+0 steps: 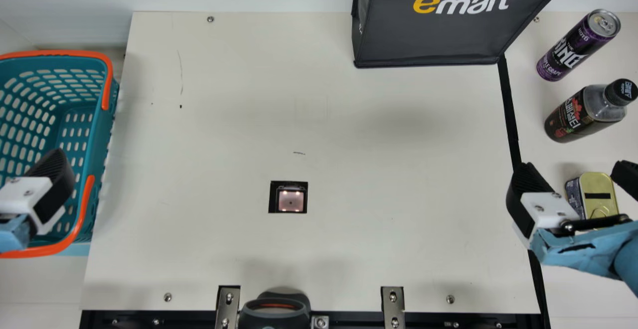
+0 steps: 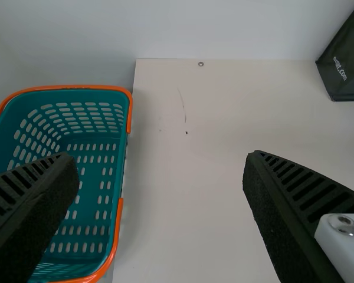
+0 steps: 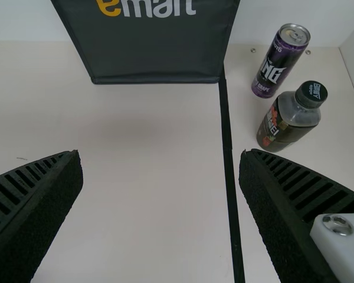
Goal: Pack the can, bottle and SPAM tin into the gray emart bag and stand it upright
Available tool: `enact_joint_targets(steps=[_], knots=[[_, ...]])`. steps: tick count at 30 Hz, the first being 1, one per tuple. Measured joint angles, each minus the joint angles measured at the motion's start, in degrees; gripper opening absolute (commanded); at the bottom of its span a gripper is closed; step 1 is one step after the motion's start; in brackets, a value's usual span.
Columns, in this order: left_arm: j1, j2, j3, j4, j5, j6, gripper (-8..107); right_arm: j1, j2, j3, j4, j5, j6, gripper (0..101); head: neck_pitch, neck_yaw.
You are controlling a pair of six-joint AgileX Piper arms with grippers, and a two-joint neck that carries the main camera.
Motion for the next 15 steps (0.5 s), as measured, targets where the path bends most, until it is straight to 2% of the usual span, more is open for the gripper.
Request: enact_joint_targets(steps=[4,15], knots=[[0.0,0.0,0.0,0.0,0.0,0.0,90,0.0,0.0,0.0,0.0,-0.1,0.0,95,-1.6,-2.5],[0.0,0.0,0.0,0.0,0.0,0.0,90,0.0,0.0,0.0,0.0,-0.1,0.0,95,-16.3,-17.0]])
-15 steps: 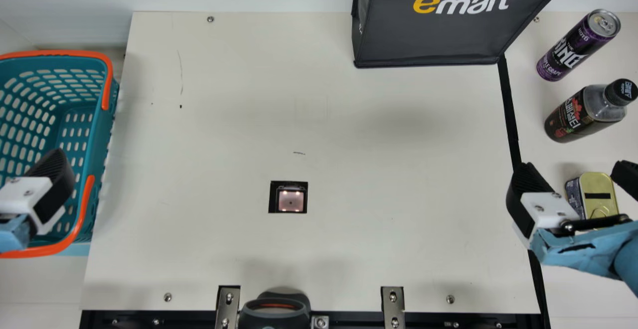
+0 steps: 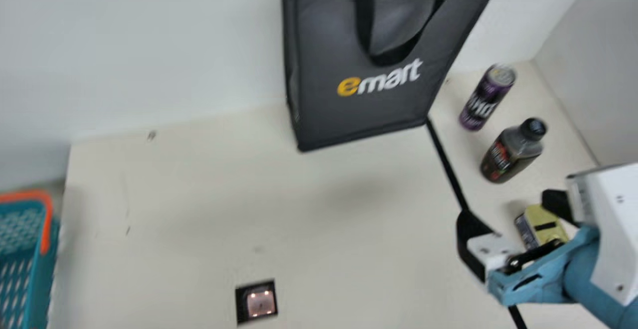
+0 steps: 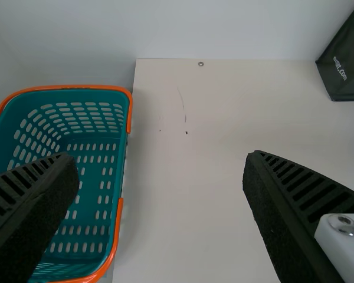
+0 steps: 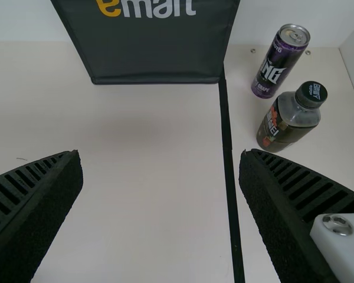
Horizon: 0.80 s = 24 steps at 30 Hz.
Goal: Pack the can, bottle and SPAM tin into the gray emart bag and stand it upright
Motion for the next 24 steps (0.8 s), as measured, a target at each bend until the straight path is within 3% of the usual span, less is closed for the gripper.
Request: enact_joint_targets(steps=[24], knots=[[0.0,0.0,0.0,0.0,0.0,0.0,90,0.0,0.0,0.0,0.0,0.0,0.0,95,-0.8,-1.1]])
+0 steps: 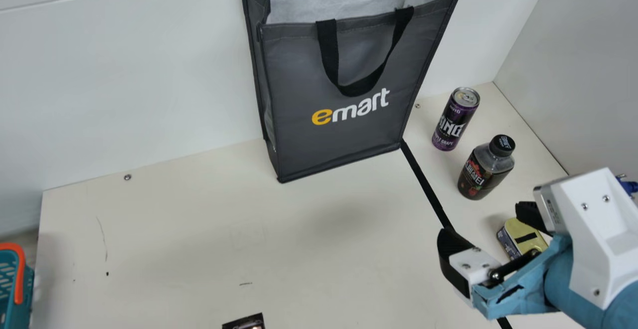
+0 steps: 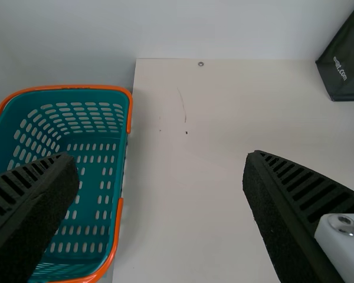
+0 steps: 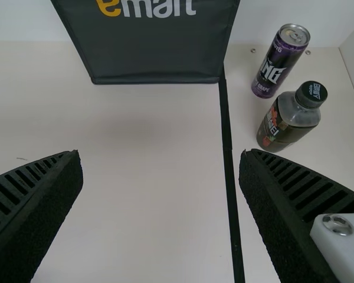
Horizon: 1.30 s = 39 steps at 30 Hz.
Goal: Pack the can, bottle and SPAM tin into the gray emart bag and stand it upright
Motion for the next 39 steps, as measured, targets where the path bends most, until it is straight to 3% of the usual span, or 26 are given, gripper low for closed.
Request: enact_joint_targets(steps=[39], knots=[[0.0,0.0,0.0,0.0,0.0,0.0,90,0.2,0.2,-0.1,0.0,0.1,0.0,95,0.0,0.0]])
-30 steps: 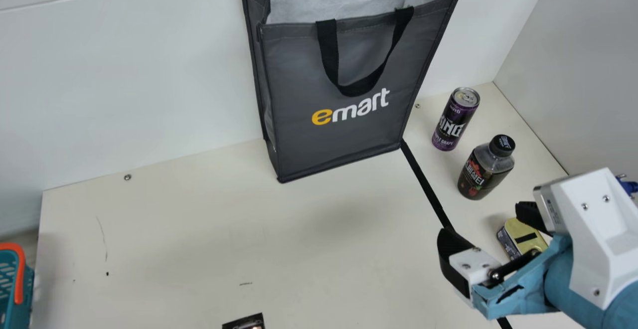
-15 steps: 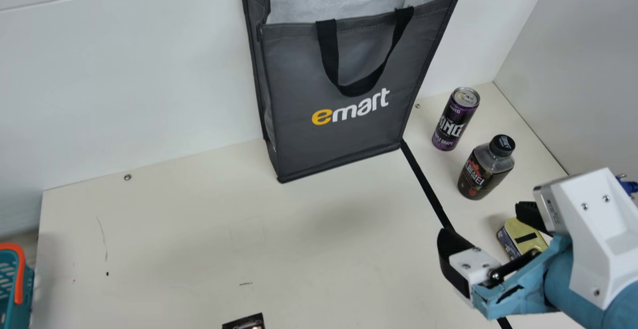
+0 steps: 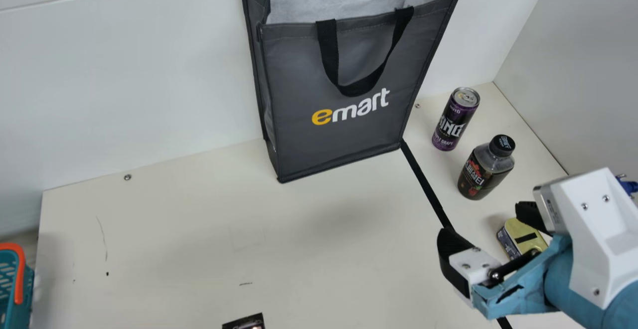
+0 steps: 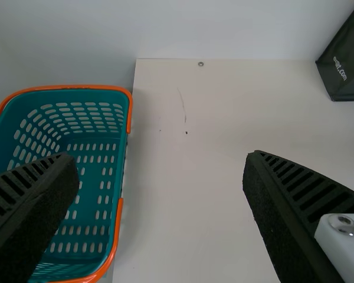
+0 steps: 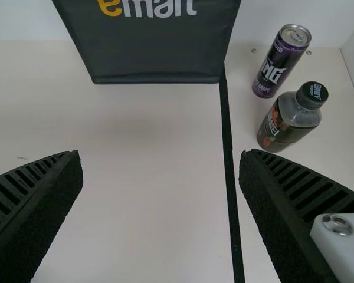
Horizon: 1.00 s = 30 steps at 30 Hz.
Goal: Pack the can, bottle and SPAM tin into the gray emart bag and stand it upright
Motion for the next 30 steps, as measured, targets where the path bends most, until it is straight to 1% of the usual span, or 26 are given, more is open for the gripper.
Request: enact_joint_targets(steps=[8,16,21,30], knots=[[0.0,0.0,0.0,0.0,0.0,0.0,90,0.7,2.2,-2.3,-0.1,0.3,-2.5,95,0.0,0.0],[0.0,0.0,0.0,0.0,0.0,0.0,90,0.7,5.7,-5.9,0.3,0.3,-6.5,95,0.0,0.0],[0.0,0.0,0.0,0.0,0.0,0.0,90,-0.6,8.5,-8.8,1.8,0.2,-10.0,95,0.0,0.0],[0.0,0.0,0.0,0.0,0.0,0.0,90,-4.5,13.8,-14.0,6.2,0.3,-18.1,95,0.0,-0.1]])
